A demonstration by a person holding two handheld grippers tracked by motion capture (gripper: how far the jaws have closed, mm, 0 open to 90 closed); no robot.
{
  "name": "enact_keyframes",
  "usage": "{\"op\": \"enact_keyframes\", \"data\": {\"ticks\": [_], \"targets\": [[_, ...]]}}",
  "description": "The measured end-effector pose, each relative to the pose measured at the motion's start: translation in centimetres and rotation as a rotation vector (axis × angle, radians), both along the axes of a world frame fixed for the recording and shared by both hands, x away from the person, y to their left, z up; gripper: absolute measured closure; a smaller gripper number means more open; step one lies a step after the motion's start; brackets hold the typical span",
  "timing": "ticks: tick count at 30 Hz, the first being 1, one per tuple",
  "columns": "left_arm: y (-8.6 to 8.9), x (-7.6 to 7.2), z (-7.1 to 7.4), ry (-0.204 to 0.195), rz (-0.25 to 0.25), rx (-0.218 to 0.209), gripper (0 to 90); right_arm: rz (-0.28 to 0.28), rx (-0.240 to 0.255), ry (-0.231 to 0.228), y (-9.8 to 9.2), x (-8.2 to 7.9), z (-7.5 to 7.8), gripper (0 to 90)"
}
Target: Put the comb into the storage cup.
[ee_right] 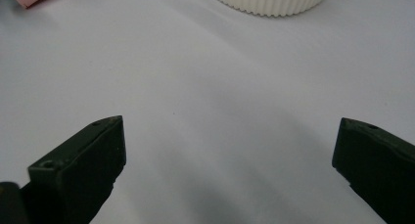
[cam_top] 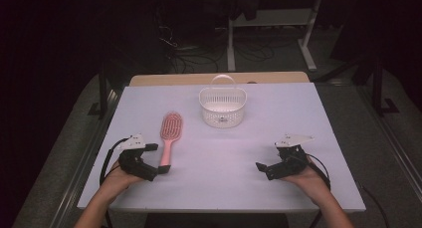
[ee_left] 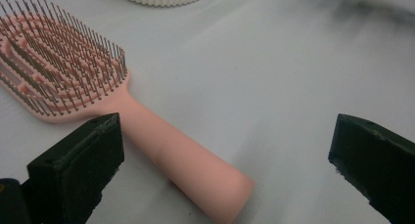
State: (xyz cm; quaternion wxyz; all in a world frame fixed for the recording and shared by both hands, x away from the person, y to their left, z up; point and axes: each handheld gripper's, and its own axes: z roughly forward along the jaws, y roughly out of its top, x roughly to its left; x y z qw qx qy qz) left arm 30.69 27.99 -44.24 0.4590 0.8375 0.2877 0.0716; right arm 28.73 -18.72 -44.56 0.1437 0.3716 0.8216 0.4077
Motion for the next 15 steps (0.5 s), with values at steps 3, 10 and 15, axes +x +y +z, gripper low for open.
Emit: {"op": "enact_keyframes", "data": {"ticks": [3,10,15], "targets": [[0.01,0.09,0.02,0.003,0.003,-0.005,0.0,0.005,0.005,-0.004,0.02,-0.06,0.03,0.0],[0.06,0.23,0.43,0.008,0.018,-0.020,0.0,0.005,0.017,0.000,-0.01,-0.02,0.08,0.0],[-0.17,0.39,0.86,0.003,0.020,-0.027,0.0,0.014,0.018,-0.006,0.00,-0.20,0.13,0.0]]}}
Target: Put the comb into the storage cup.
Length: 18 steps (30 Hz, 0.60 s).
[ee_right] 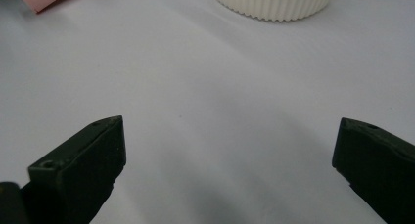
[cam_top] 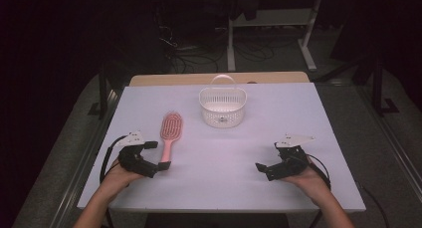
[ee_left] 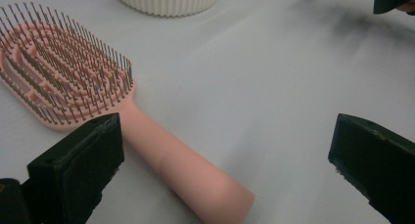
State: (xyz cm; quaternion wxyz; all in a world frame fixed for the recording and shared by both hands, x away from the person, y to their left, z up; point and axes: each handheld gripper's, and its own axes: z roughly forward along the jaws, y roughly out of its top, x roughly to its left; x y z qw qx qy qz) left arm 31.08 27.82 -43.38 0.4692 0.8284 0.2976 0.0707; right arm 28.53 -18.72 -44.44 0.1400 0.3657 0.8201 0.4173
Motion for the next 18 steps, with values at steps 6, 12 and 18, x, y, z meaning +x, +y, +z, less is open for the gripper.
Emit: {"op": "enact_keyframes", "data": {"ticks": [6,12,18], "targets": [[-0.2,0.2,0.4,0.002,0.000,-0.003,0.0,0.011,0.003,-0.005,0.3,0.1,0.1,0.0],[-0.6,0.8,1.0,0.004,-0.001,-0.018,0.1,0.005,0.006,0.001,0.5,0.1,0.2,0.0],[-1.5,1.4,1.4,0.005,-0.010,-0.021,0.4,0.006,0.027,-0.007,0.3,-0.1,0.4,0.0]]}}
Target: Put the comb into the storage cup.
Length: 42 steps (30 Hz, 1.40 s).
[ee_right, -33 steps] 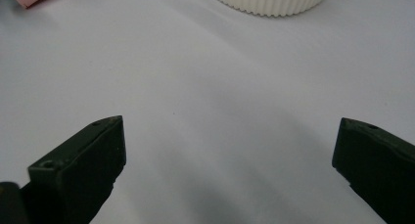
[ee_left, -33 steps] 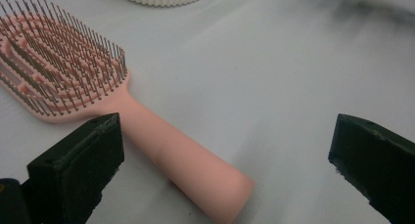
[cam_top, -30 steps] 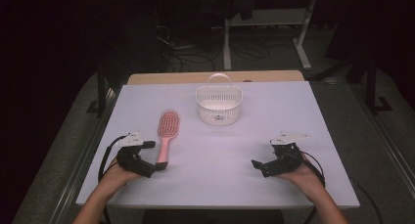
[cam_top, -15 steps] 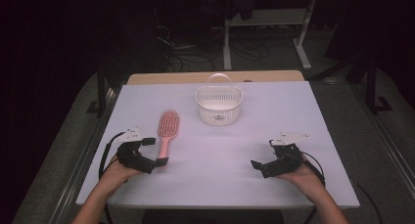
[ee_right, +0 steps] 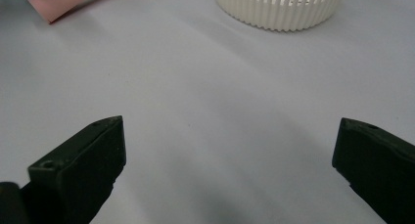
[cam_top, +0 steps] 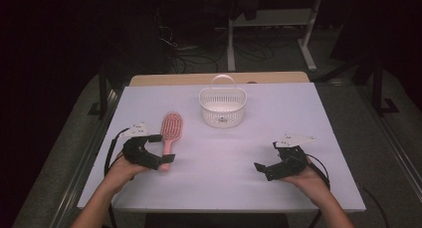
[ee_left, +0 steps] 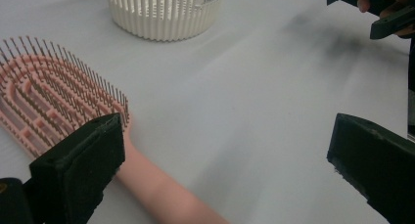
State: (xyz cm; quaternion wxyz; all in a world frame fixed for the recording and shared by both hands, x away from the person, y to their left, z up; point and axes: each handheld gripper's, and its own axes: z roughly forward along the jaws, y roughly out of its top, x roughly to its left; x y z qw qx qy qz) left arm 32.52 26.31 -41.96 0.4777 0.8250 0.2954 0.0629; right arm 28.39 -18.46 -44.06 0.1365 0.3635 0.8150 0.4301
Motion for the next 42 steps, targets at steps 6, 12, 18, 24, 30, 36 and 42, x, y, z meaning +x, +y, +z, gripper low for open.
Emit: {"op": "enact_keyframes", "data": {"ticks": [6,12,18,24,30,36,42], "targets": [[-0.7,0.2,0.3,-0.006,-0.012,0.003,3.0,0.010,-0.003,0.001,-0.1,0.0,0.0,0.0],[-1.4,0.7,0.6,-0.007,-0.021,0.008,5.9,0.006,0.009,0.003,-0.2,0.1,-0.1,0.0],[-2.4,1.1,1.0,-0.011,-0.020,0.009,12.9,0.000,0.019,0.004,-0.3,0.1,-0.1,0.0],[-3.4,1.4,1.0,-0.011,-0.022,0.015,18.6,-0.003,0.030,0.007,-0.4,0.3,0.0,0.0],[-4.1,1.4,0.7,-0.008,-0.017,0.037,33.8,-0.001,0.033,0.005,-0.5,0.2,0.0,0.0],[-4.2,1.5,0.1,0.028,-0.028,0.071,57.3,0.006,0.032,0.004,-0.4,0.1,0.0,0.0],[-4.1,1.6,-0.5,0.067,-0.046,0.106,75.8,0.006,0.027,0.007,-0.4,0.1,-0.1,0.0]]}}
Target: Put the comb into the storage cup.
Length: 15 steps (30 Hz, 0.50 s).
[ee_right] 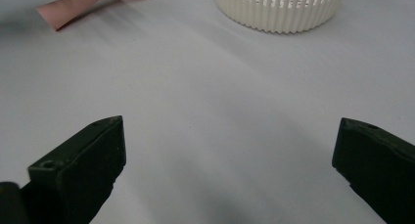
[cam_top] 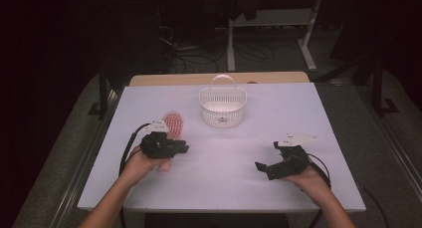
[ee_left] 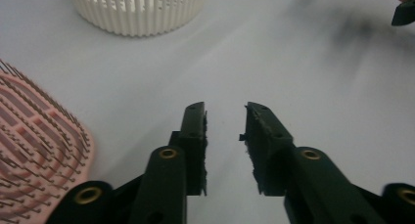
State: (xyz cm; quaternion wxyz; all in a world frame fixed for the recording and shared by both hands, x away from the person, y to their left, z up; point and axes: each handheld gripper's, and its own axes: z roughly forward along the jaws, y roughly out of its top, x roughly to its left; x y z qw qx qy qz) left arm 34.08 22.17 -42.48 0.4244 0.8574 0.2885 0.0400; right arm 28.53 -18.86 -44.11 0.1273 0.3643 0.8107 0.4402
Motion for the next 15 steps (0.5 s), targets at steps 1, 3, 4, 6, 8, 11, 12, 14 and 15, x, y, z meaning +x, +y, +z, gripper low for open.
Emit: {"op": "enact_keyframes", "data": {"ticks": [1,3,4,6,8,11,12,14,15], "targets": [[-0.02,-0.03,-0.04,0.001,-0.002,0.010,79.2,0.000,0.000,0.000,0.01,0.01,-0.01,0.0],[-0.03,-0.08,-0.07,0.002,-0.007,0.014,84.2,0.000,0.000,0.002,0.02,0.02,-0.02,0.0],[-0.01,-0.11,-0.06,0.002,-0.011,0.024,84.2,0.000,-0.001,0.002,0.03,0.02,-0.03,0.0],[0.00,-0.23,-0.09,0.002,-0.020,0.037,89.4,0.002,-0.001,0.001,0.06,0.05,-0.05,0.0],[0.05,-0.28,-0.15,0.001,-0.027,0.045,90.0,0.002,-0.001,0.002,0.07,0.07,-0.07,0.0],[0.08,-0.38,-0.36,0.012,-0.034,0.061,90.0,0.002,-0.002,0.003,0.07,0.10,-0.09,0.0],[0.09,-0.42,-0.43,0.016,-0.038,0.066,90.0,0.003,-0.003,0.003,0.07,0.10,-0.10,0.0],[0.07,-0.52,-0.55,0.018,-0.047,0.077,90.0,0.004,-0.005,0.002,0.07,0.09,-0.11,0.0],[0.04,-0.57,-0.65,0.023,-0.051,0.079,90.0,0.004,-0.004,0.001,0.07,0.09,-0.10,0.0]]}}
